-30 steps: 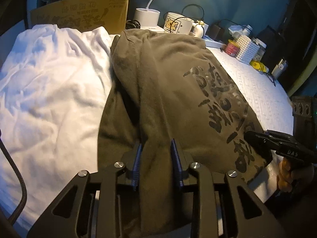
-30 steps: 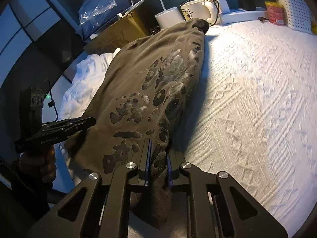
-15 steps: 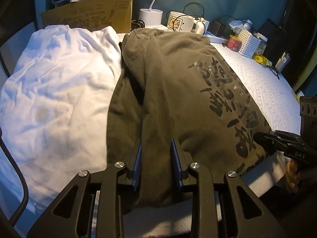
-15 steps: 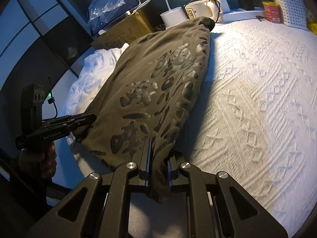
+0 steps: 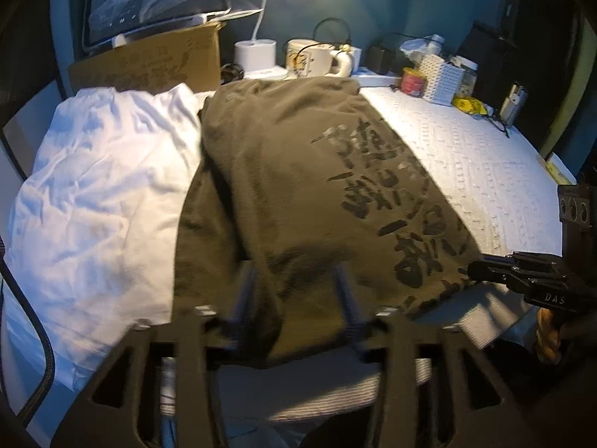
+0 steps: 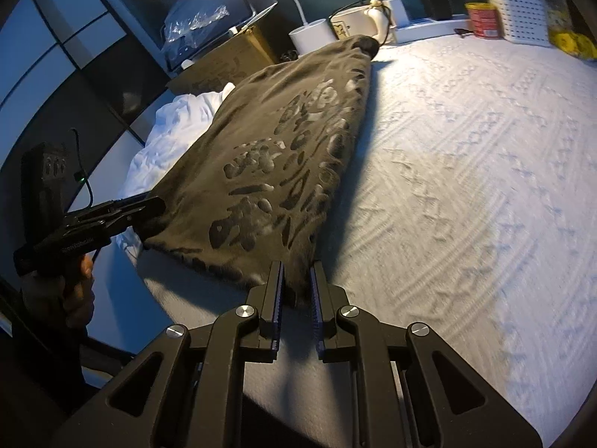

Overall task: Fold small clothes
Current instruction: 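Open both grippers and pull them back from the folded shirt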

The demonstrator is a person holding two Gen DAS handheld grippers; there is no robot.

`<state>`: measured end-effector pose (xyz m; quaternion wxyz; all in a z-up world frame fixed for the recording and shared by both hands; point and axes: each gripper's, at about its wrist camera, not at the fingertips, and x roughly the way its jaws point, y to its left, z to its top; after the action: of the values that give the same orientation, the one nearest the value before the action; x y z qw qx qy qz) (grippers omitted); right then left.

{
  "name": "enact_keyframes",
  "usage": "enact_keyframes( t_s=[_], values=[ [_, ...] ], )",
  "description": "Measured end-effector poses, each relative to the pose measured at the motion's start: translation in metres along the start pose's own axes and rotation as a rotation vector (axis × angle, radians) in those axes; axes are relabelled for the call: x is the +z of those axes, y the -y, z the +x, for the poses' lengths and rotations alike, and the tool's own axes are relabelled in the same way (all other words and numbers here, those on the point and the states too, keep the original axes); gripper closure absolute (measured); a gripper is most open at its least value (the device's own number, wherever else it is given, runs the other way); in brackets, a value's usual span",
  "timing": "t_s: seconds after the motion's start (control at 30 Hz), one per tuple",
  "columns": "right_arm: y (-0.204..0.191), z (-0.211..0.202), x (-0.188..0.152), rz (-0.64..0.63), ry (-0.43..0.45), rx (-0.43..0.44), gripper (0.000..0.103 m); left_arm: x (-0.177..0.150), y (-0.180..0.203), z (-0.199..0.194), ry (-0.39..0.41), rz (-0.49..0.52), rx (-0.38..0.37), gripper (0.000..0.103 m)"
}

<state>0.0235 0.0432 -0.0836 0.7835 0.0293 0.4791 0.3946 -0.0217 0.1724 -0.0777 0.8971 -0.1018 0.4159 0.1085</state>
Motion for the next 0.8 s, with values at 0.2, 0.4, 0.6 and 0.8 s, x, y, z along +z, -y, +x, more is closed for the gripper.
enact_keyframes(
  t_s=[0.2,0.4,0.6,0.8],
  values=[
    [0.003,-0.015,-0.01,-0.003,0.019,-0.059,0.088,-0.001,0.019,-0.006,0.033,0.054,0.015,0.037],
    [0.019,-0.036,-0.016,0.046,0.052,-0.134,0.087,0.0,0.034,-0.012,0.064,0.062,-0.009,0.037],
    [0.04,-0.061,-0.018,0.096,0.094,-0.165,0.064,0.006,0.058,-0.007,0.061,0.101,-0.013,0.026],
    [0.061,-0.088,-0.019,0.124,0.134,-0.225,0.064,0.015,0.078,-0.012,0.104,0.112,-0.02,0.017]
  ],
)
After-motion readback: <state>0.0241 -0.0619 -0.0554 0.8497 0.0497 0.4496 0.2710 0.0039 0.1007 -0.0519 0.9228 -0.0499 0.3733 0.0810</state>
